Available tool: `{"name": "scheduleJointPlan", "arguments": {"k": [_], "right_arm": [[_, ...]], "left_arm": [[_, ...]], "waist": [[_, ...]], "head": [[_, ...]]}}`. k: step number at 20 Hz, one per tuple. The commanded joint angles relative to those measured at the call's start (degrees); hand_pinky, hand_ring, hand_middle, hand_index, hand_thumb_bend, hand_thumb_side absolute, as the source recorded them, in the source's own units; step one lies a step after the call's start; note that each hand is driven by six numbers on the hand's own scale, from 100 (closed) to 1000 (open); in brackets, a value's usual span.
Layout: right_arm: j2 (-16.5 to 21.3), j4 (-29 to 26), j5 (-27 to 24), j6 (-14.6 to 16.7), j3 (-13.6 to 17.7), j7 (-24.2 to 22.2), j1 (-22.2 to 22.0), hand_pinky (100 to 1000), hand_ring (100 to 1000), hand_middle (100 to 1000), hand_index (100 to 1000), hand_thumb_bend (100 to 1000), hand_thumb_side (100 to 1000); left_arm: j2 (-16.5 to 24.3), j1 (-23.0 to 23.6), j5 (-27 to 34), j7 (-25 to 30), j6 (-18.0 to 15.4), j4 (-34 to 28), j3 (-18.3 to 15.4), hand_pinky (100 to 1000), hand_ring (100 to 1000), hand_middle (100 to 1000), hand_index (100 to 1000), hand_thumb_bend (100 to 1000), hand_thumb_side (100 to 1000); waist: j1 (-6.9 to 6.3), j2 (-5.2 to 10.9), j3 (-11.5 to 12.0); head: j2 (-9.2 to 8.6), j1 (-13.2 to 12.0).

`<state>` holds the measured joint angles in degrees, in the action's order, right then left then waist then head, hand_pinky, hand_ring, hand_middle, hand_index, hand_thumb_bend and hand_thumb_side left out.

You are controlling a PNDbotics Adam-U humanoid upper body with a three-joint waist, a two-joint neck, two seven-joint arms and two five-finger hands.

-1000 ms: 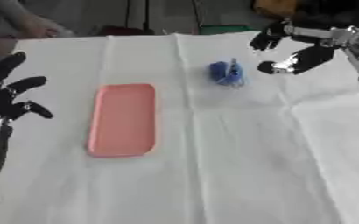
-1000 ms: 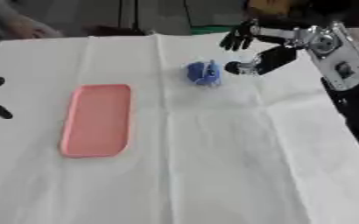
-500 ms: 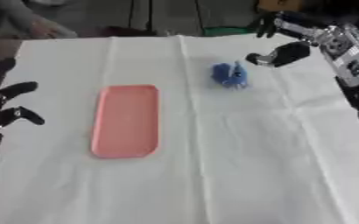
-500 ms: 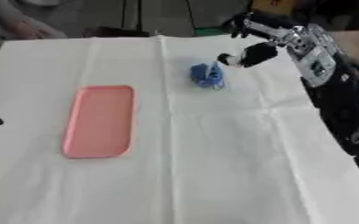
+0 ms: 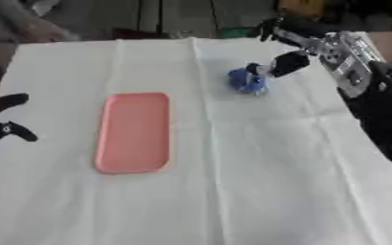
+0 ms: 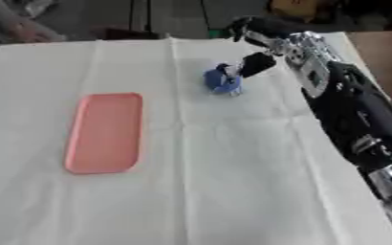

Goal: Pick up objects on the table and place them in the box.

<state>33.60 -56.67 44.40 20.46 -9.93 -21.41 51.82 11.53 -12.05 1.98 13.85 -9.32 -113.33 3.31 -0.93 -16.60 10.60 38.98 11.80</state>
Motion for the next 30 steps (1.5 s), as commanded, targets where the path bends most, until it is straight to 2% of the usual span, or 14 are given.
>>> {"name": "scheduleJointPlan", "arguments": {"k": [1,7,14,15,17,21,22,23,25,26,27,28,29,30], "right_arm": [[0.32,1.29,2.8,1.09,0.06,-1.28,0.5,805,825,817,895,466,622],[-0.76,3.4,6.83,2.54,0.28,-1.54,0.05,813,830,806,891,478,642],[-2.01,4.03,12.01,2.83,-0.05,2.21,0.08,806,818,778,876,460,560],[-2.09,4.06,12.53,2.85,-0.08,2.75,0.07,796,805,755,861,452,463],[-2.31,3.84,14.07,2.51,-0.23,4.46,0.11,777,782,723,837,450,359],[-2.57,3.62,16.72,1.79,-0.38,8.8,-0.02,731,724,621,758,449,362],[-2.58,3.63,17.13,1.71,-0.4,9.75,-0.06,709,693,566,723,429,357],[-2.59,3.68,17.48,1.67,-0.43,10.6,-0.11,709,693,566,723,429,357],[-2.62,3.79,18.04,1.58,-0.45,12.0,-0.17,696,671,536,696,407,351],[-2.64,3.79,18.22,1.53,-0.42,12.68,-0.19,671,643,497,652,324,325],[-2.65,3.77,18.42,1.46,-0.41,13.41,-0.25,671,643,497,652,324,325],[-2.66,3.81,18.62,1.38,-0.43,14.05,-0.31,661,631,480,620,235,291],[-2.68,3.89,18.83,1.28,-0.45,14.61,-0.37,661,631,480,620,235,291],[-2.7,3.99,19.02,1.22,-0.49,15.06,-0.42,651,621,467,603,175,264]], "left_arm": [[0.46,-0.77,0.17,0.22,-0.09,-1.25,-0.14,525,843,974,980,136,790],[0.4,-0.77,0.18,0.31,-0.14,-1.26,-0.15,526,844,974,981,134,790],[0.41,-0.81,0.29,0.35,-0.31,-1.26,-0.12,527,844,974,981,132,788],[0.41,-0.81,0.3,0.36,-0.32,-1.26,-0.11,527,845,974,981,131,788],[0.4,-0.8,0.3,0.35,-0.32,-1.26,-0.13,527,845,974,981,131,788],[0.36,-0.81,0.3,0.4,-0.3,-1.26,-0.1,527,845,974,982,132,789],[0.36,-0.81,0.3,0.4,-0.29,-1.26,-0.11,528,846,975,982,132,789],[0.37,-0.82,0.3,0.41,-0.28,-1.26,-0.11,528,846,975,982,132,789],[0.36,-0.84,0.31,0.42,-0.26,-1.26,-0.1,528,846,975,982,132,789],[0.35,-0.85,0.3,0.43,-0.25,-1.26,-0.1,528,846,975,983,133,790],[0.33,-0.84,0.29,0.45,-0.23,-1.26,-0.09,528,846,975,983,133,790],[0.32,-0.85,0.27,0.46,-0.22,-1.26,-0.09,528,847,975,983,133,790],[0.3,-0.85,0.27,0.47,-0.21,-1.26,-0.1,528,847,975,983,133,790],[0.29,-0.85,0.26,0.49,-0.21,-1.26,-0.1,528,847,976,983,133,790]], "waist": [[-0.03,0.79,0.0],[-0.19,0.73,-0.14],[-0.49,0.79,-0.09],[-0.5,0.78,-0.07],[-0.52,0.78,0.04],[-0.46,0.77,0.16],[-0.44,0.77,0.14],[-0.42,0.77,0.13],[-0.39,0.75,0.09],[-0.37,0.72,0.06],[-0.36,0.69,0.04],[-0.35,0.67,0.02],[-0.34,0.65,0.0],[-0.35,0.64,-0.02]], "head": [[-0.66,0.07],[-0.93,-0.08],[-1.23,-0.19],[-1.25,-0.19],[-1.34,-0.11],[-1.5,-0.15],[-1.53,-0.18],[-1.55,-0.21],[-1.57,-0.23],[-1.56,-0.28],[-1.54,-0.32],[-1.53,-0.36],[-1.51,-0.39],[-1.5,-0.42]]}}
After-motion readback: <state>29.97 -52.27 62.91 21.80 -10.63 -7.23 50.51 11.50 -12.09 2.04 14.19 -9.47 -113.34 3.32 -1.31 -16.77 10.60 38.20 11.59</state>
